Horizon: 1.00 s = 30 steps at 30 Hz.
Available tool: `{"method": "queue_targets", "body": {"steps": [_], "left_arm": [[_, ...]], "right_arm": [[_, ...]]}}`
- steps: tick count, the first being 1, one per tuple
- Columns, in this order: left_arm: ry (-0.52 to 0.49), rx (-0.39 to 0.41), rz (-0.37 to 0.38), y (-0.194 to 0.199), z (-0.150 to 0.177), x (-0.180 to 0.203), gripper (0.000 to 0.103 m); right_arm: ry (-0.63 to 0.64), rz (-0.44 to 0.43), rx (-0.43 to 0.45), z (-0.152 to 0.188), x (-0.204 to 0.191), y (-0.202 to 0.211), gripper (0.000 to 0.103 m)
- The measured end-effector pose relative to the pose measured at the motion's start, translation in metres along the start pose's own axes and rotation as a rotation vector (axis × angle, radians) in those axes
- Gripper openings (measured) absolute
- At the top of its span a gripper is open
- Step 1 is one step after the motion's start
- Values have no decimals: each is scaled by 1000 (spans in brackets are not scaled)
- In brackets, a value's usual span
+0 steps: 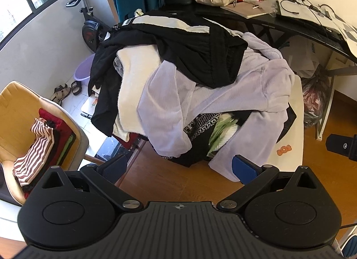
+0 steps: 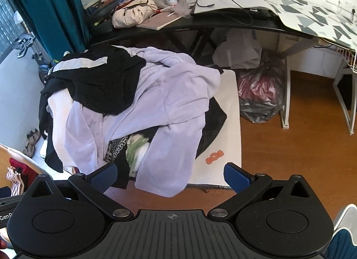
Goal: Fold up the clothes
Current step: 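Move both tools toward the clothes pile on the white board, then reach both tools into the black garment with white stripes on the pile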
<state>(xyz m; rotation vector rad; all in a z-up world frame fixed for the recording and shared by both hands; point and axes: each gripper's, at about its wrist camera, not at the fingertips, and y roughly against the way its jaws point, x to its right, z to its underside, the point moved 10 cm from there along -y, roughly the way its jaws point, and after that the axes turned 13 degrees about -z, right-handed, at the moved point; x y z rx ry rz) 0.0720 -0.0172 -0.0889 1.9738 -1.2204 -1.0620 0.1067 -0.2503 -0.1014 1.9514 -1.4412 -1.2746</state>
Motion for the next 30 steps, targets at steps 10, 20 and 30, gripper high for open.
{"method": "queue_targets", "body": {"steps": [10, 20, 30], "left_arm": [[-13, -24, 12, -12, -6, 11, 102], [119, -108, 12, -55, -13, -28, 102], [212, -154, 55, -157, -63, -87, 102]], "right_arm": [[-12, -19, 11, -7, 7, -8, 102], [-25, 98, -4, -17, 9, -40, 102], [85, 93, 148, -71, -60, -103, 102]]}}
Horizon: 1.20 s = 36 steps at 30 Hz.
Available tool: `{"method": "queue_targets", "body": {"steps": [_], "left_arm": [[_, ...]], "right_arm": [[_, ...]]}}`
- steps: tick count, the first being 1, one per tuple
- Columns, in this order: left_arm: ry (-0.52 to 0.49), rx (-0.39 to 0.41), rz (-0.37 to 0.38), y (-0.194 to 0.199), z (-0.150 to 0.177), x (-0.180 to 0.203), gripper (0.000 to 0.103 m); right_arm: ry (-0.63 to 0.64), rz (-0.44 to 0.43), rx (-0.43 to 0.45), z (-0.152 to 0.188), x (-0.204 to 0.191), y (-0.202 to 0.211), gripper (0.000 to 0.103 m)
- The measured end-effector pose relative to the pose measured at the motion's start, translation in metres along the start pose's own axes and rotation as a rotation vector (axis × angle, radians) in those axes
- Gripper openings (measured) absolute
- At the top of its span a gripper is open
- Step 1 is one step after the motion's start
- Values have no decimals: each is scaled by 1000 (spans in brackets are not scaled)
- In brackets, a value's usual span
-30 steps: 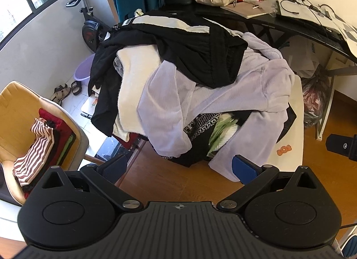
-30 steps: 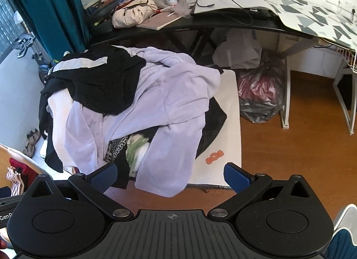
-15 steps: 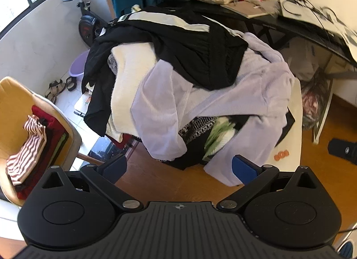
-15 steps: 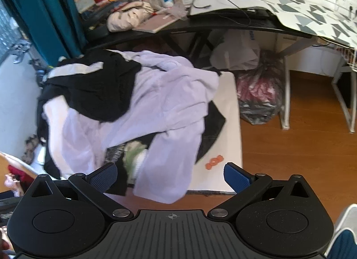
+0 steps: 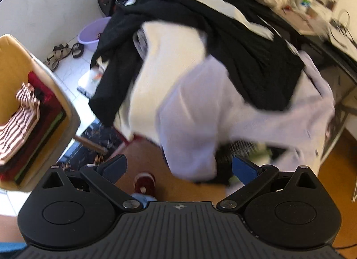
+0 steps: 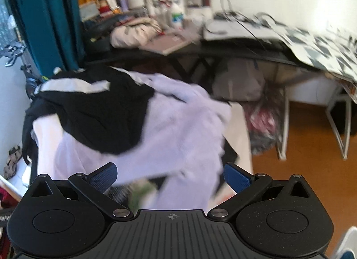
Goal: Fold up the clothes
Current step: 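Reach both tools into the black garment with white stripes on the pile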
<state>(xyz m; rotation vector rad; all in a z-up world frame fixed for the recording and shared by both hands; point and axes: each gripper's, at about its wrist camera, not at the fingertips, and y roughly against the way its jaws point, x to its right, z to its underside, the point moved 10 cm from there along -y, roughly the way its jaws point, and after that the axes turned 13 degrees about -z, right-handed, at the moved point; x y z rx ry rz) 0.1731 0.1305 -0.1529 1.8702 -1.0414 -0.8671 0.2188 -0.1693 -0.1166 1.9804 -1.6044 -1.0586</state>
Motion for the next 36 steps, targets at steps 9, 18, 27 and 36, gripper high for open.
{"method": "queue_targets", "body": {"steps": [9, 18, 27, 36], "left_arm": [[-4, 15, 4, -80, -152, -72, 102], [-168, 88, -78, -160, -229, -97, 102], [-216, -4, -30, -191, -241, -79, 102], [-193, 189, -17, -167, -298, -100, 102]], "right_arm": [[-38, -63, 15, -59, -115, -103, 102], [25, 218, 105, -113, -136, -218, 102], [109, 213, -10, -78, -136, -272, 96], [381, 115, -25, -116, -192, -334, 102]]}}
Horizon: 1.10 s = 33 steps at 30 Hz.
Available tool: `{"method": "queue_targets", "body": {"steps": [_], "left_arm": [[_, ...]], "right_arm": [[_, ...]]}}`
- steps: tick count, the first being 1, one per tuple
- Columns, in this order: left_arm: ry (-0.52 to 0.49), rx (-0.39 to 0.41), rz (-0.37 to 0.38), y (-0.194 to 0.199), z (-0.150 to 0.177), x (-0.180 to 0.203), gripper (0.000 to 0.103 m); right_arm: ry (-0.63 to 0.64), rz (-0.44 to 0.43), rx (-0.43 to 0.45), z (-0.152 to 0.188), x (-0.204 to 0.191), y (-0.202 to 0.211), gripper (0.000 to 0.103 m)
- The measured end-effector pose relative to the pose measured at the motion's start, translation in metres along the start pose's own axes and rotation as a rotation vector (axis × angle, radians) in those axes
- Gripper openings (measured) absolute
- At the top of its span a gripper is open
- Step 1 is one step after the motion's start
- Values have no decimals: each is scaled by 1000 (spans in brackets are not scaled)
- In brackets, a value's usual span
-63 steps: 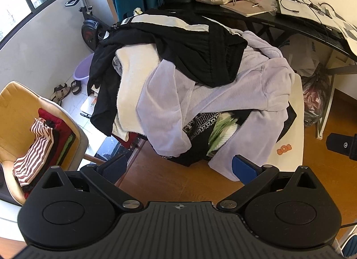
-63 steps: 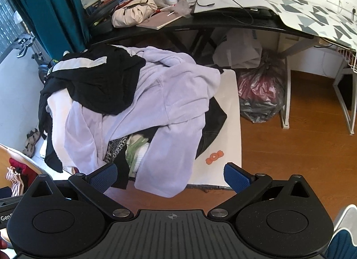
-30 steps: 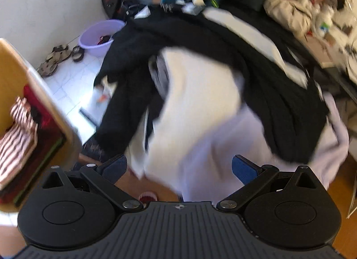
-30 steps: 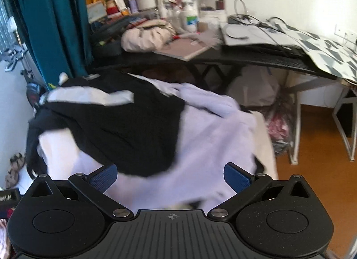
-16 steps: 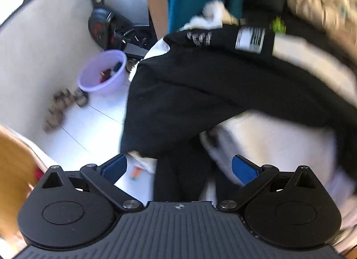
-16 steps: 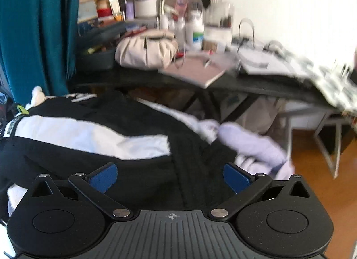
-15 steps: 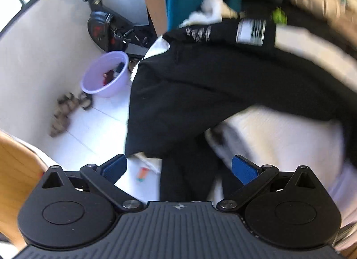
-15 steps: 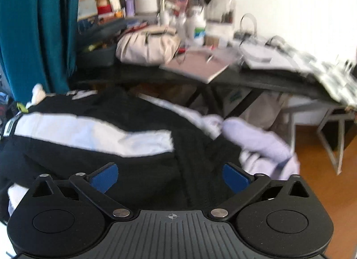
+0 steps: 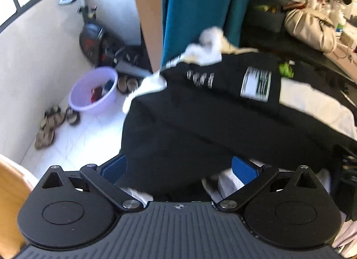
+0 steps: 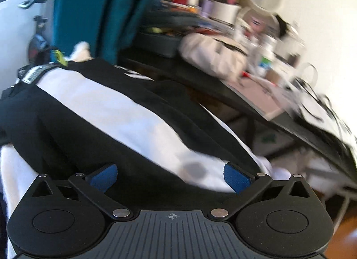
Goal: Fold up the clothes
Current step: 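Reach both tools into the black garment with white stripes on the pile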
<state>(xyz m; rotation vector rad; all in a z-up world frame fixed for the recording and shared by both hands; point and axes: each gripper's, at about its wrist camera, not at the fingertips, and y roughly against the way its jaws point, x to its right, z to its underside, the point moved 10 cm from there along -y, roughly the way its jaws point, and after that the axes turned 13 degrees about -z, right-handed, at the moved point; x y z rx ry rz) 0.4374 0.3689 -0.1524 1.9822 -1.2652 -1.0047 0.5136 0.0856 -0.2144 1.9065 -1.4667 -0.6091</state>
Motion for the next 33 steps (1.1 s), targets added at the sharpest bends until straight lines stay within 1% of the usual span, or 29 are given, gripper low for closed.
{"method": "queue_targets", "body": {"steps": [2, 4, 5, 6, 7, 8, 9, 11, 12, 13, 15, 17, 19, 22, 27, 30, 32, 33], "left_arm": [[23, 32, -1, 4, -10, -6, 102], [68, 44, -14, 4, -17, -17, 102], [95, 41, -30, 3, -18, -24, 102], [123, 35, -46, 0, -16, -32, 102], [147, 27, -61, -2, -15, -39, 102], [165, 21, -75, -5, -14, -46, 102], [176, 19, -90, -8, -12, -53, 102], [178, 24, -121, -11, -11, -64, 102], [177, 26, -130, -13, -11, -67, 102], [178, 26, -132, -13, -11, -70, 102], [184, 29, -130, -13, -11, -74, 102], [211, 35, -98, -12, -10, -74, 102], [236, 21, -63, -14, -7, -73, 102], [281, -19, -14, -17, -2, -68, 102], [364, -55, 121, -14, 3, -62, 102], [436, -82, 178, -17, 4, -65, 102], [489, -98, 219, -20, 6, -70, 94], [520, -106, 242, -22, 7, -74, 86]], "right_arm": [[-7, -30, -4, -12, -5, -14, 102], [-87, -78, -2, -22, -2, -27, 101], [-127, -105, 7, -26, 1, -29, 98], [-160, -140, 19, -30, 2, -29, 90], [-192, -174, 30, -33, 3, -28, 65], [-213, -203, 39, -36, 4, -26, 47], [-219, -222, 44, -37, 5, -21, 41], [-215, -250, 59, -38, 7, -10, 7], [-222, -263, 71, -37, 10, -3, 6], [-235, -281, 85, -36, 13, 4, 1], [-282, -328, 120, -34, 22, 23, 0], [-303, -356, 142, -29, 26, 44, 0], [-310, -376, 156, -24, 26, 64, 0], [-310, -376, 167, -15, 20, 89, 0], [-401, -342, 179, 2, 26, 118, 0], [-422, -326, 186, 9, 31, 128, 0], [-424, -298, 207, 10, 36, 138, 0], [-416, -275, 228, 9, 38, 144, 0]]}}
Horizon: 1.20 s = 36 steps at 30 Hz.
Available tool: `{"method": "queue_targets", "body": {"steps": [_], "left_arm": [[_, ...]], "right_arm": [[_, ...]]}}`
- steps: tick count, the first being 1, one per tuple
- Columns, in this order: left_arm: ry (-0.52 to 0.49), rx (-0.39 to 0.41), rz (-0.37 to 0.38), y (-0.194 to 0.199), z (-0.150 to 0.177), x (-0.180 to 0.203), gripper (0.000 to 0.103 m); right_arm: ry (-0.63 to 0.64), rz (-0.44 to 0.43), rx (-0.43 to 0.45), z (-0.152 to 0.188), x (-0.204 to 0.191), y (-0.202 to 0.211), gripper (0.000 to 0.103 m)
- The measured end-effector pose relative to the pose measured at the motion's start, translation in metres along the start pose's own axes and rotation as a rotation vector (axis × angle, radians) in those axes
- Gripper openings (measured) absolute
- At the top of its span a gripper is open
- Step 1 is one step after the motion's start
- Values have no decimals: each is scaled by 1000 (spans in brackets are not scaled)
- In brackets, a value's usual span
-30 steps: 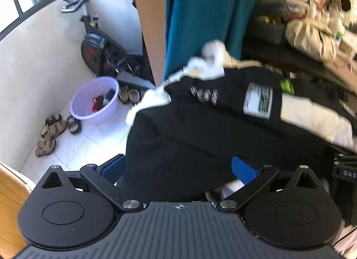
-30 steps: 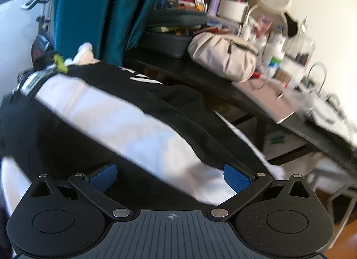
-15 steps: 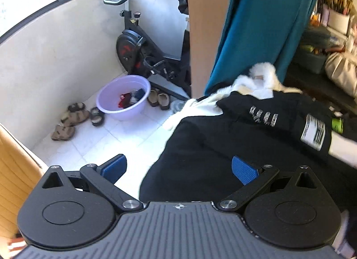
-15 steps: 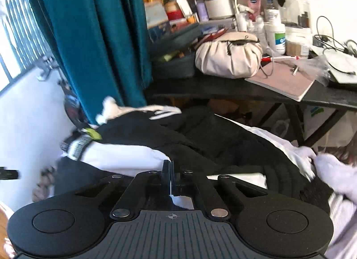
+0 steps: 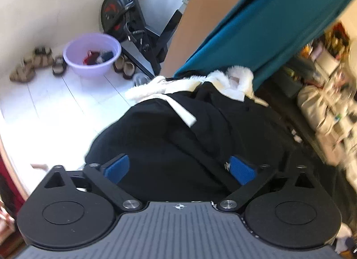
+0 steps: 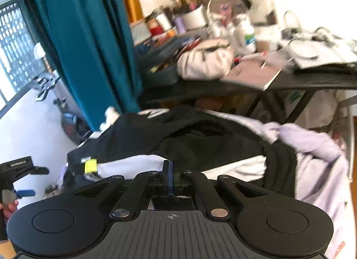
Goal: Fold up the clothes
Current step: 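Reach both tools into the black garment with white stripes on the pile, then close the left tool on the white-trimmed edge while the right tool grasps the black garment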
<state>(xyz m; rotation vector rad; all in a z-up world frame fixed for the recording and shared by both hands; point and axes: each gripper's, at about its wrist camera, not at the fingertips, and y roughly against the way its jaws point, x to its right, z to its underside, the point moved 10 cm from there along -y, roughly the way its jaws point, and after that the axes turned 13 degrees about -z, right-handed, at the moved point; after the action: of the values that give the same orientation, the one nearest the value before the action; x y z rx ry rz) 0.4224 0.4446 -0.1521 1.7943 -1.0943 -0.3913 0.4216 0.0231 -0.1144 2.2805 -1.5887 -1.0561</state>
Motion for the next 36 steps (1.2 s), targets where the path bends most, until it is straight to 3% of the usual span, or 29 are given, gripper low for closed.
{"method": "queue_targets", "body": {"steps": [5, 9, 14, 19, 21, 24, 25, 26, 28, 29, 32, 33, 36], "left_arm": [[168, -58, 79, -9, -1, -19, 85], [208, -134, 115, -22, 18, -14, 85], [241, -249, 102, -51, 49, -4, 85], [302, -245, 71, -76, 45, -2, 84], [333, -239, 56, -87, 39, -3, 82], [356, -221, -13, -97, 33, -7, 53], [360, -216, -40, -98, 32, -8, 48], [362, -209, -48, -99, 31, -7, 43], [351, -193, -26, -97, 30, -1, 20], [334, -186, -22, -95, 30, 3, 18], [278, -188, -30, -93, 30, 9, 19], [281, -201, -26, -95, 30, 10, 25], [340, -250, -19, -103, 32, 5, 57]], "right_arm": [[12, 119, 99, -15, 21, 31, 0], [-54, 230, 119, -12, 59, 46, 0], [-117, 287, 95, 15, 81, 42, 0], [-217, 300, 37, 44, 87, 33, 1], [-273, 272, -29, 57, 86, 24, 10], [-338, 198, -70, 65, 80, 17, 36], [-356, 171, -72, 66, 78, 17, 52], [-374, 142, -70, 66, 77, 17, 61], [-410, 100, -51, 67, 78, 20, 62], [-429, 86, -42, 67, 80, 21, 65], [-545, 59, -10, 71, 91, 24, 69], [-592, 49, 2, 73, 96, 26, 70], [-762, 18, 51, 79, 113, 29, 72]]}}
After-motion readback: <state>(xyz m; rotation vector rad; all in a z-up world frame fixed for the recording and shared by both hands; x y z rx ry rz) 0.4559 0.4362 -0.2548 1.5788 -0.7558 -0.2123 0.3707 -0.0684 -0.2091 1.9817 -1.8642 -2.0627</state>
